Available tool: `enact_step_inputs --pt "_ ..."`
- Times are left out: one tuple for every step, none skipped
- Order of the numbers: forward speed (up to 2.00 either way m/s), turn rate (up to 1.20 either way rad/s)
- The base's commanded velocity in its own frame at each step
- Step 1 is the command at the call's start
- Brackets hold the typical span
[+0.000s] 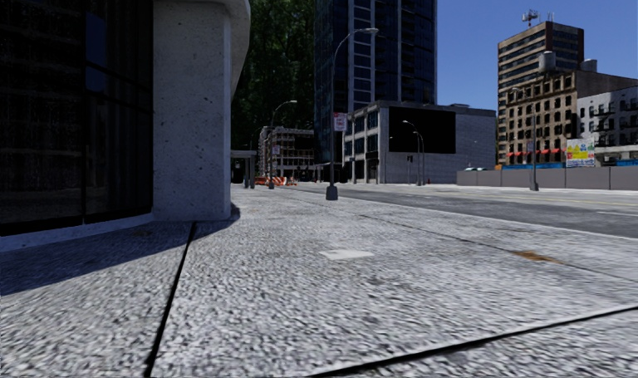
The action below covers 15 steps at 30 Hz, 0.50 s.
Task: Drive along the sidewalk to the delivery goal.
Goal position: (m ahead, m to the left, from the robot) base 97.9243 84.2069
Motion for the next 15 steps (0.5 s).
enact_step_inputs --pt "2.00 0.00" --pt "2.00 0.00" --pt "2.00 0.00" --pt "2.00 0.00" --pt "2.00 0.00" --pt "2.00 0.00" --pt "2.00 0.00" --pt "2.00 0.00" --pt "2.00 0.00" --pt "2.00 0.00" --pt "2.00 0.00" --pt "2.00 0.00" --pt "2.00 0.00" --pt "2.00 0.00" --pt "2.00 0.00"
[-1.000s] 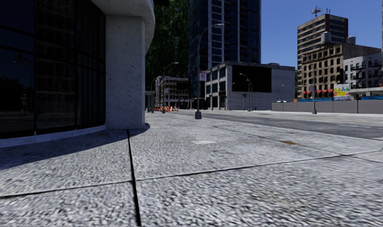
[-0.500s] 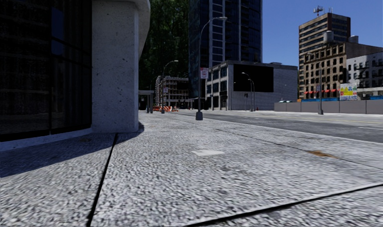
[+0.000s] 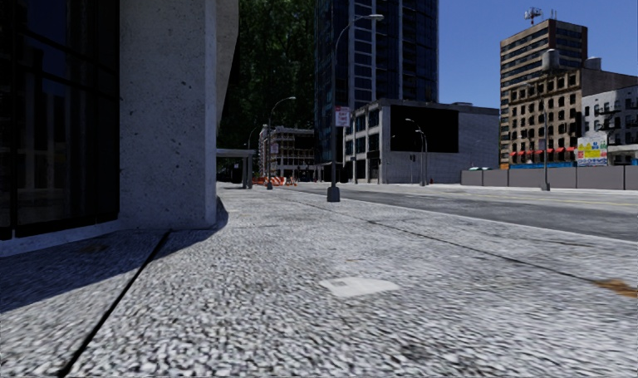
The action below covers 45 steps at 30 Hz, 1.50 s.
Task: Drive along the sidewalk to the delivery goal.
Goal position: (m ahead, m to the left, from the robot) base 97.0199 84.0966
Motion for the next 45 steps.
enact_step_inputs --pt "2.00 0.00" --pt "2.00 0.00" --pt "2.00 0.00" --pt "2.00 0.00" --pt "2.00 0.00" --pt "2.00 0.00" --pt "2.00 0.00" --pt "2.00 0.00" --pt "2.00 0.00" --pt "2.00 0.00" --pt "2.00 0.00" --pt "2.00 0.00" --pt "2.00 0.00" --pt "2.00 0.00" --pt "2.00 0.00" --pt "2.00 0.00" --pt "2.00 0.00" --pt "2.00 0.00" --pt "2.00 0.00" --pt "2.00 0.00" --pt "2.00 0.00" --pt "2.00 0.00" --pt "2.00 0.00" --pt "2.00 0.00" --pt "2.00 0.04" --pt "2.00 0.16" --pt "2.00 0.21" --pt "2.00 0.21" --pt "2.00 0.23" --pt "2.00 0.23" --pt "2.00 0.23" --pt "2.00 0.23" --pt "2.00 0.23" --pt "2.00 0.23" --pt "2.00 0.24" --pt "2.00 0.24" --pt "2.00 0.24" --pt "2.00 0.24" --pt "2.00 0.24" --pt "2.00 0.24" --pt "2.00 0.25" --pt "2.00 0.25" --pt "2.00 0.25" --pt "2.00 0.25" --pt "2.00 0.26"
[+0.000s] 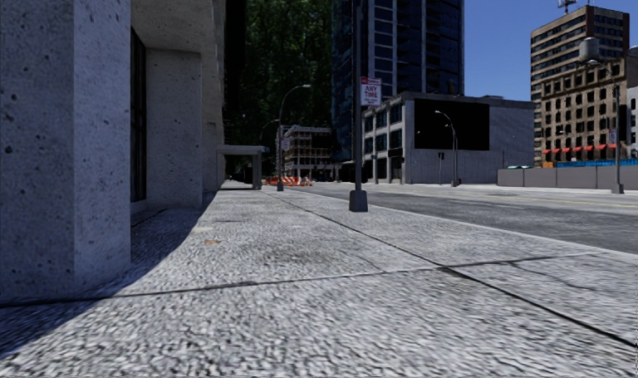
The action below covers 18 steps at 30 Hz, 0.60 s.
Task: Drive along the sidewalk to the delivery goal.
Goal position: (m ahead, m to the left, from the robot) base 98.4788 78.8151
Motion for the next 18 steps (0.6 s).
enact_step_inputs --pt "2.00 0.26" --pt "2.00 0.27" --pt "2.00 0.30" --pt "2.00 0.30" --pt "2.00 0.30" --pt "2.00 0.31" --pt "2.00 0.31" --pt "2.00 0.31" --pt "2.00 0.31" --pt "2.00 0.31" --pt "2.00 0.31" --pt "2.00 0.31" --pt "2.00 0.31" --pt "2.00 0.31" --pt "2.00 0.31" --pt "2.00 0.31" --pt "2.00 0.31" --pt "2.00 0.31"
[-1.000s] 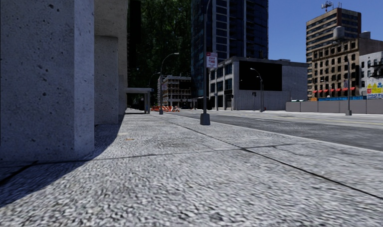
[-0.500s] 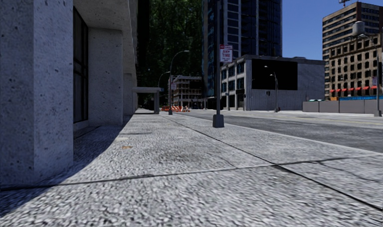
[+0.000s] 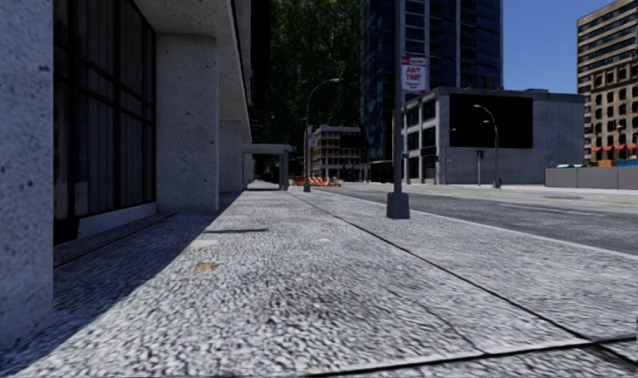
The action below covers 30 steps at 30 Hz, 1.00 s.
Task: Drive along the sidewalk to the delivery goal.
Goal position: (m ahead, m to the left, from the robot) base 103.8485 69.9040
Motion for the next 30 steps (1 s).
enact_step_inputs --pt "2.00 0.31" --pt "2.00 0.31" --pt "2.00 0.31" --pt "2.00 0.31" --pt "2.00 0.31" --pt "2.00 0.31" --pt "2.00 0.31" --pt "2.00 0.31" --pt "2.00 0.31" --pt "2.00 0.31" --pt "2.00 0.31" --pt "2.00 0.31" --pt "2.00 0.31" --pt "2.00 0.31" --pt "2.00 0.31" --pt "2.00 0.31" --pt "2.00 0.31" --pt "2.00 0.31" --pt "2.00 0.31" --pt "2.00 0.31" --pt "2.00 0.31" --pt "2.00 0.31" --pt "2.00 0.31" --pt "2.00 0.31" --pt "2.00 0.27" --pt "2.00 0.27" --pt "2.00 0.00" --pt "2.00 0.00" --pt "2.00 0.00" --pt "2.00 0.00"
